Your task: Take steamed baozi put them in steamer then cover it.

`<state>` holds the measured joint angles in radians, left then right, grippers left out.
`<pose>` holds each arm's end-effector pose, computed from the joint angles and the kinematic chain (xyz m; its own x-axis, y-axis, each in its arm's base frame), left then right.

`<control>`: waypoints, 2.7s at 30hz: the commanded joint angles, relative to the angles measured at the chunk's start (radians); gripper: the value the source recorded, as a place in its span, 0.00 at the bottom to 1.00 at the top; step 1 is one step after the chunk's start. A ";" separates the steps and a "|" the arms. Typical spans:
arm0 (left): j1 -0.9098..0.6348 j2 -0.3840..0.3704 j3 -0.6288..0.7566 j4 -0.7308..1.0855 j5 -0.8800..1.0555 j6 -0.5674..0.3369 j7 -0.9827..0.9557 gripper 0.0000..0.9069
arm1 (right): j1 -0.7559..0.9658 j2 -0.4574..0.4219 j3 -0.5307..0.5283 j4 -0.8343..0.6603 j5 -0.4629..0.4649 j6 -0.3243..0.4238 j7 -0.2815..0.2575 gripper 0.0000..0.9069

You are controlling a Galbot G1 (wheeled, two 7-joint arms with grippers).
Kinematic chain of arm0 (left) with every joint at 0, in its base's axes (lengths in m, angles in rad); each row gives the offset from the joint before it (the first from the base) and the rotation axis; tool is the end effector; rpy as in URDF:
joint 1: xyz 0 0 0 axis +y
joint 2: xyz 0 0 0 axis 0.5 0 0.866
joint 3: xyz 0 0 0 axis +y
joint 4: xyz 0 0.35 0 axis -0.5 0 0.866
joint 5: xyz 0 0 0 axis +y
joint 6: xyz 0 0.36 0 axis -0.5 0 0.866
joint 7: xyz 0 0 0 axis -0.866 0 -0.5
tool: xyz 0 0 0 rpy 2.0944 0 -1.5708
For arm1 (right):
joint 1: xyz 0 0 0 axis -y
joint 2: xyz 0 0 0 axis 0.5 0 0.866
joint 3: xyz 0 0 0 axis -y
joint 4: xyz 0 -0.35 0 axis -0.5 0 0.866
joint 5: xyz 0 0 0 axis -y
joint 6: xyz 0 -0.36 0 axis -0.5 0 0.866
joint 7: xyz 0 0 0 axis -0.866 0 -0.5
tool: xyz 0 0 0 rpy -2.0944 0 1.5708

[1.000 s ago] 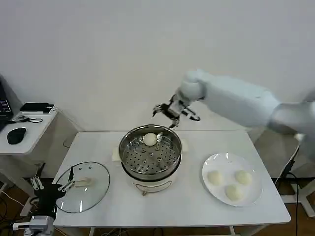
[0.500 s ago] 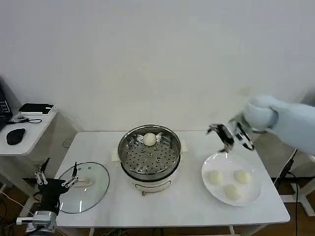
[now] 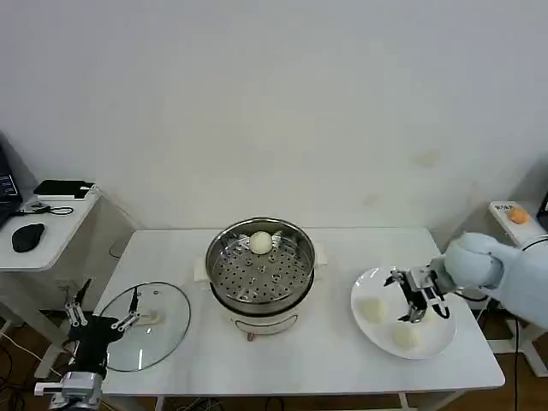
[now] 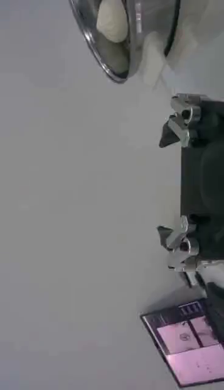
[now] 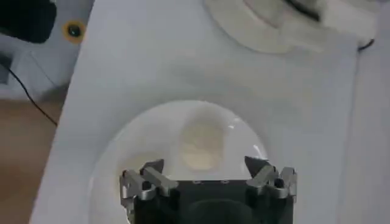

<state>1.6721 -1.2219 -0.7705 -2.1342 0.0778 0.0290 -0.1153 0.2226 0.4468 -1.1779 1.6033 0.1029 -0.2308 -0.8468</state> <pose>0.1675 0.1238 -0.2723 -0.9919 -0.1262 -0.0150 -0.1177 0.8677 0.4829 0.4330 -0.1509 -0.1835 -0.2402 -0.1867 0.9526 -0.9497 -0.1581 -0.2704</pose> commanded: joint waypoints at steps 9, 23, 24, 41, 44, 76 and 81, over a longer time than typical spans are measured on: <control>0.000 0.002 -0.007 0.005 -0.001 0.000 -0.001 1.00 | -0.217 0.124 0.154 -0.185 -0.071 -0.040 0.018 1.00; 0.007 0.010 -0.017 -0.001 -0.002 0.001 0.000 1.00 | -0.288 0.222 0.225 -0.248 -0.095 -0.055 0.023 0.83; 0.008 0.009 -0.017 -0.001 -0.002 0.000 0.000 1.00 | -0.286 0.220 0.224 -0.245 -0.092 -0.059 0.022 0.80; 0.010 0.007 -0.020 -0.008 -0.003 -0.001 0.000 1.00 | -0.020 0.085 0.172 -0.142 -0.019 -0.053 -0.083 0.71; 0.010 0.011 -0.023 -0.005 -0.006 -0.003 0.000 1.00 | 0.108 0.059 0.116 -0.109 0.019 -0.049 -0.101 0.71; -0.020 -0.005 -0.052 0.008 -0.002 -0.014 -0.005 1.00 | 0.287 0.918 -0.120 -0.316 0.654 -0.383 0.172 0.72; -0.018 -0.013 -0.054 0.009 0.001 -0.025 -0.007 1.00 | 0.218 0.936 -0.113 -0.371 0.631 -0.398 0.184 0.72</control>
<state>1.6549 -1.2329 -0.8226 -2.1254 0.0783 0.0088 -0.1219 0.5123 1.2572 -1.2694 1.3181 0.6597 -0.5782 -0.6972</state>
